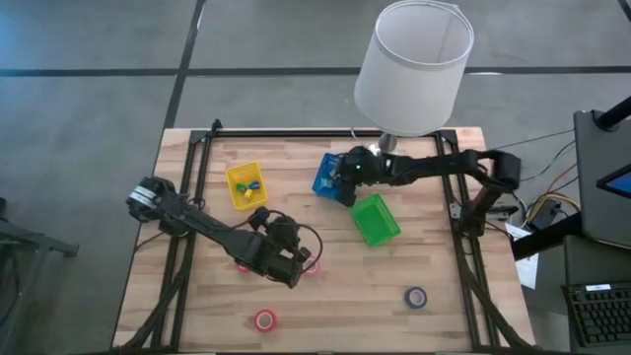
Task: Pick and place Stapler, Stapler remover, tape
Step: Put the purple tape into the green basket
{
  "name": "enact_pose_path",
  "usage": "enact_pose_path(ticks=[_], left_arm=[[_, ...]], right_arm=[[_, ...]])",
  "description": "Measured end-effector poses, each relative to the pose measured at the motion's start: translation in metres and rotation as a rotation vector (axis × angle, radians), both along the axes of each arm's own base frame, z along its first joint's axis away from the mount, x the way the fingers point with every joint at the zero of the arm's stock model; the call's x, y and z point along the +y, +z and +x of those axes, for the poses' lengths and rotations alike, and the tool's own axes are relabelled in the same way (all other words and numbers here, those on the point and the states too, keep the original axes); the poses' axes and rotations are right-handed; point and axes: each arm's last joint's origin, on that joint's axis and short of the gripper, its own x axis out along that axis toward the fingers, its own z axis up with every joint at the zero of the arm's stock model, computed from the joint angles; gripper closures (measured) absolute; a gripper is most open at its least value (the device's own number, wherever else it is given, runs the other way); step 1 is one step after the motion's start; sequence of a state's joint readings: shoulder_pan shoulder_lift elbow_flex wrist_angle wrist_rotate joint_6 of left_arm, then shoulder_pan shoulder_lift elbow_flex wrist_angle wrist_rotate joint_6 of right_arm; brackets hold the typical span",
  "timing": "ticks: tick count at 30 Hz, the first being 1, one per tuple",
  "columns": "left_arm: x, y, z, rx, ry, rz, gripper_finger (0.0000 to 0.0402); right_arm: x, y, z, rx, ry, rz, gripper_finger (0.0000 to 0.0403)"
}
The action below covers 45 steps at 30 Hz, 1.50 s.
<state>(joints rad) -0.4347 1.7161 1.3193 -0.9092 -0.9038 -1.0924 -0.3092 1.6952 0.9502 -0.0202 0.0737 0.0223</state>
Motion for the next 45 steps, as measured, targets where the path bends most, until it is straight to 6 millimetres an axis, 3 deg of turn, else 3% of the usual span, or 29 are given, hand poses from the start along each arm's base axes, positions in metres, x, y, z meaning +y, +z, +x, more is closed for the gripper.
enact_pose_path(ticks=[6,13,19,24,32,38,45], left_arm=[[0.001,0.001,0.0,0.0,-0.002,0.029,0.0305],[0.0,0.001,0.002,-0.003,-0.021,0.034,0.0305],[-0.001,0.002,0.004,-0.022,-0.026,0.008,0.0305],[-0.003,0.002,0.006,-0.042,-0.03,-0.01,0.0305],[-0.003,0.002,0.007,-0.044,-0.039,-0.015,0.0305],[-0.009,-0.005,0.012,0.025,-0.197,-0.11,0.0305],[-0.017,-0.021,0.023,-0.055,-0.405,-0.142,0.0305]], right_arm=[[0.04,0.041,-0.03,0.068,-0.006,0.124,0.0265],[0.13,0.058,-0.076,0.131,0.127,0.253,0.0272],[0.196,0.04,-0.119,0.185,0.183,0.419,0.0261],[0.235,0.015,-0.152,0.324,0.27,0.443,0.0252],[0.261,-0.009,-0.182,0.45,0.166,0.49,0.0252],[0.268,-0.027,-0.184,0.526,0.147,0.457,0.0252],[0.272,-0.038,-0.182,0.576,0.149,0.451,0.0252]])
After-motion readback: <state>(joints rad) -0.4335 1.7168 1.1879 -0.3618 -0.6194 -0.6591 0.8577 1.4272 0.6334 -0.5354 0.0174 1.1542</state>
